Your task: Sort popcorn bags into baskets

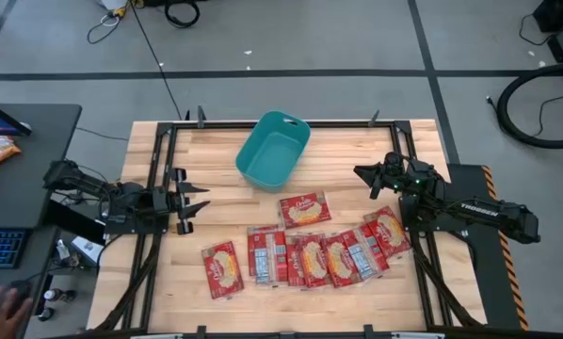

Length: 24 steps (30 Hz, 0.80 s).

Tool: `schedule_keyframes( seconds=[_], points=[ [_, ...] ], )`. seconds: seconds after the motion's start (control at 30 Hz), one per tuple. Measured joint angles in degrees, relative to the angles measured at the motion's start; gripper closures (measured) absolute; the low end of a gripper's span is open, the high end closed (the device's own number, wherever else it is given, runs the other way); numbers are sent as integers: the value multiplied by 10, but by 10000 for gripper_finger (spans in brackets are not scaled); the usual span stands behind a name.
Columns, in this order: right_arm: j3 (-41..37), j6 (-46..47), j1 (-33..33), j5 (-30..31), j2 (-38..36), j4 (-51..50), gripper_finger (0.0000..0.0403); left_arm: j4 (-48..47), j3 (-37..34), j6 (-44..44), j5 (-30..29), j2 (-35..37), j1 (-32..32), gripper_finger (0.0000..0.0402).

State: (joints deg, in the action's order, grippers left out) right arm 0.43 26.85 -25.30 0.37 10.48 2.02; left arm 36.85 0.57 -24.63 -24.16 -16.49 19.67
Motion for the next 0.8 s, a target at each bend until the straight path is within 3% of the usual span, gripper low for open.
schedule_keyframes(
  seconds=[0.8],
  points=[
    [0,0,0,0,0,0,325,0,0,0,0,0,0,260]
  ],
)
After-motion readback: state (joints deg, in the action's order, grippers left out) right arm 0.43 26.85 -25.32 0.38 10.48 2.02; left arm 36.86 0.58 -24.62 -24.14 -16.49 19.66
